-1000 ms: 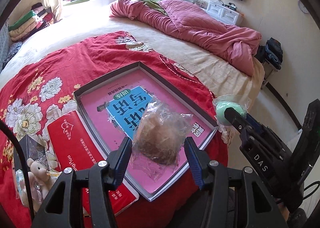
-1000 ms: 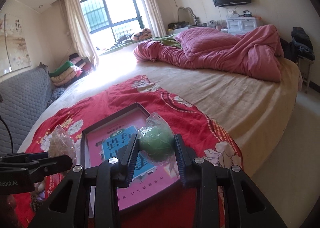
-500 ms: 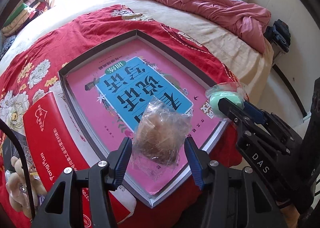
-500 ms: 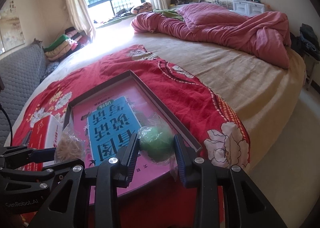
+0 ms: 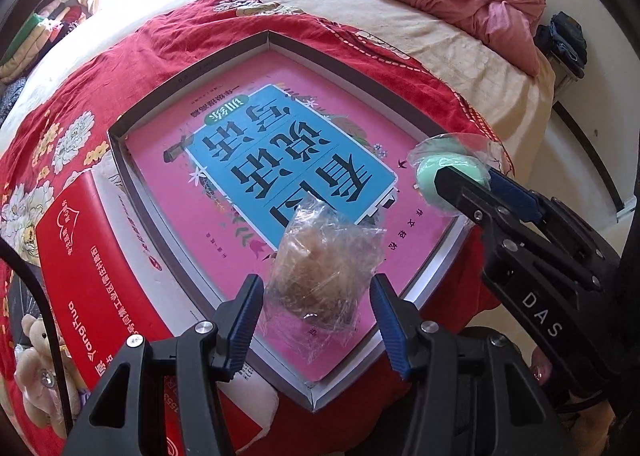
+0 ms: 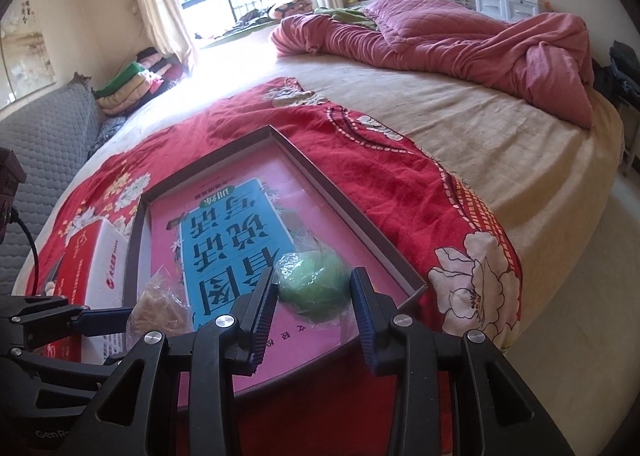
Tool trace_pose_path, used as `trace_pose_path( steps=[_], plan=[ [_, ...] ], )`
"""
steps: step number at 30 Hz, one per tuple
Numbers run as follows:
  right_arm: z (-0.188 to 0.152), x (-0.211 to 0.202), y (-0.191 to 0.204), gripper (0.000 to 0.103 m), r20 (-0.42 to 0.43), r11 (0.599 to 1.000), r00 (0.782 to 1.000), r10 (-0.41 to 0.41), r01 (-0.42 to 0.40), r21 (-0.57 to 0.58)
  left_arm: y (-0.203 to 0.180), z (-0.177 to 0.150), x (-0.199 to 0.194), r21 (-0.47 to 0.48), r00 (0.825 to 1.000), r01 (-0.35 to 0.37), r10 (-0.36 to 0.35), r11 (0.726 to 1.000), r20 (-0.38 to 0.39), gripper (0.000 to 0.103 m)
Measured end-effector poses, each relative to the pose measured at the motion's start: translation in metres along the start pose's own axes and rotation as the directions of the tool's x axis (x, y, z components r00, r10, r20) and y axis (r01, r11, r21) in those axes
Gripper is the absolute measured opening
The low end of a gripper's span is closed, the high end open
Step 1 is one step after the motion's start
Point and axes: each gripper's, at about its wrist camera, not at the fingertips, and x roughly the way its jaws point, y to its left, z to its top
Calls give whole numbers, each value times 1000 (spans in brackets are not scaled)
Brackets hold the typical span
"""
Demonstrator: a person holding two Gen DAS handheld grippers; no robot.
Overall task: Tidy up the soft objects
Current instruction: 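Carry the clear bag with the left tool while the right tool carries the green ball into the pink tray, then open the left tool on the tray while the right tool releases the green ball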
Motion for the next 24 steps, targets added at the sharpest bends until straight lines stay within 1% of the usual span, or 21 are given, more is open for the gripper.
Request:
trace_pose_path(
  steps=[3,7,8,11,16,22,24],
  plan=[
    [0,-1,-2,40,0,1000,1000,3,-3,17,-1,0,1,3,1000,-15,15,1000,-5,56],
    [0,-1,-6,41,3,999,1000,8,-8,35,0,-1,0,-3,1000,-8,8,1000,-2,56],
    [0,-2,-6,42,3,999,1000,10,-11,38,0,-1,1,-2,1000,-11,11,1000,-3,56],
    [0,-3,-9,51,6,999,1000,7,-8,54,-1,-2,1,0,1000,-19,19,1000,-1,56],
    [1,-7,-12,53,23,998,1000,9,-10,69,-1,-3,0,-1,1000,-19,19,1000,5,56],
    [2,-13,-16,58,55,996,998,-31,26,80,0,-6,-6,-15,1000,9,-9,1000,20,56],
    [2,-12,-17,60,50,996,998,-43,38,82,-1,-8,-9,-12,1000,11,-11,1000,29,56]
  ],
)
